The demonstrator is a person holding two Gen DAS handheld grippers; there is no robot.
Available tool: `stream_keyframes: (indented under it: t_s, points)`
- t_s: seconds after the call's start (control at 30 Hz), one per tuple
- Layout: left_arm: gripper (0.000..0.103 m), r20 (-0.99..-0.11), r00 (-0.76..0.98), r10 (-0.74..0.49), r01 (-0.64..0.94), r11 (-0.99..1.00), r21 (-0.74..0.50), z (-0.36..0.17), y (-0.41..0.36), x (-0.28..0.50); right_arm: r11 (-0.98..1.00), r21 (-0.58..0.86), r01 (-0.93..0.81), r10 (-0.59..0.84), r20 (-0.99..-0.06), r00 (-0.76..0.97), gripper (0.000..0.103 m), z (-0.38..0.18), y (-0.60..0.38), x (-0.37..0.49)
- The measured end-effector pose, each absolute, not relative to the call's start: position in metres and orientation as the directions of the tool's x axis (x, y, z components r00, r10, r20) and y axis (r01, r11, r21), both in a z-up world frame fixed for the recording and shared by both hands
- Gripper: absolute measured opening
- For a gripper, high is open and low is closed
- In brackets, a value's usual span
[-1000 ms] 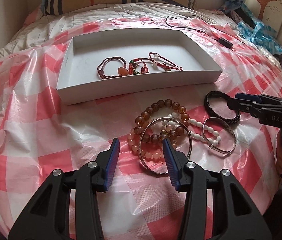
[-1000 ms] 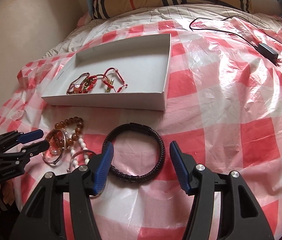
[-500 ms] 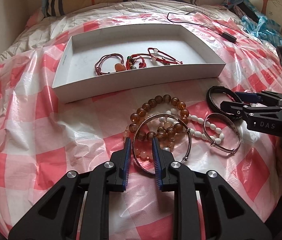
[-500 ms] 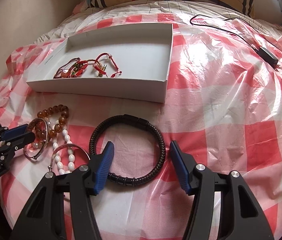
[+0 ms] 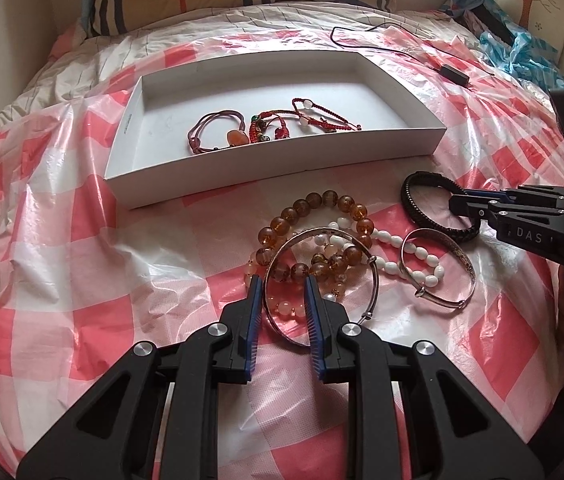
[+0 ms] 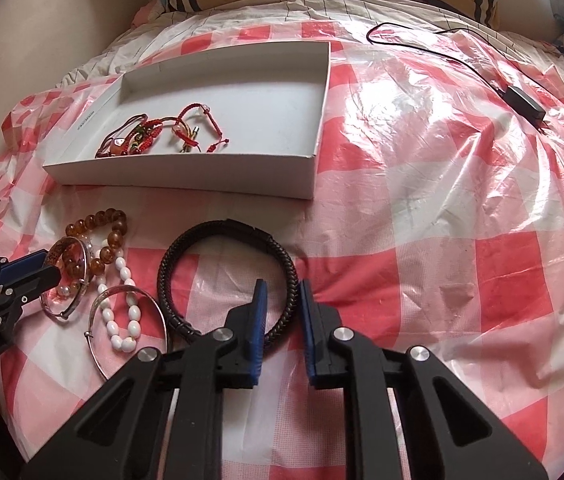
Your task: Organize jewelry
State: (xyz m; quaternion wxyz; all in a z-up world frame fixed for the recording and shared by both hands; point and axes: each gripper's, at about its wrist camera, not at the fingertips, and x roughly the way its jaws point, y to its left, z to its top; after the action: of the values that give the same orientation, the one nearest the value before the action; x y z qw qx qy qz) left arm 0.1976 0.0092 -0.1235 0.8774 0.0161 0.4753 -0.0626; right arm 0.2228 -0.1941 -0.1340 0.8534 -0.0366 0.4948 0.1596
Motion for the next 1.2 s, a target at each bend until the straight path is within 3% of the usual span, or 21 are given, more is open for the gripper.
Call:
stream_keyframes:
  t_s: [0.3, 0.37, 0.4, 0.77, 1.2]
  points:
    - [0.019, -0.836, 0.542, -0.086, 0.133, 0.991, -0.016, -0.124, 0.006, 0.197, 0.946, 0.110, -0.303, 0.246, -0.856, 0.455, 0.016, -0.136, -0.195, 0.225]
    - [0.006, -0.834, 0.546, -0.076, 0.142, 0.990, 0.002, -0.123, 0.004, 0.196, 0.945, 0.117, -0.305, 0.252, -0.854, 0.455, 0.014, -0.135, -0.197, 0.225]
    - [0.005, -0.833, 0.548, -0.080, 0.146, 0.989, 0.001, -0.123, 0.004, 0.195, 0.946, 0.124, -0.300, 0.256, -0.852, 0.456, 0.011, -0.135, -0.199, 0.225]
    - [0.004, -0.791, 0.552, -0.262, 0.169, 0.965, -0.202, -0.105, 0.029, 0.179, 0.940, 0.215, -0.266, 0.326, -0.798, 0.506, 0.010, -0.107, -0.220, 0.209]
    - [0.004, -0.760, 0.592, -0.268, 0.111, 0.961, -0.253, -0.100, 0.045, 0.187, 0.912, 0.290, -0.291, 0.406, -0.740, 0.536, 0.010, -0.084, -0.226, 0.207]
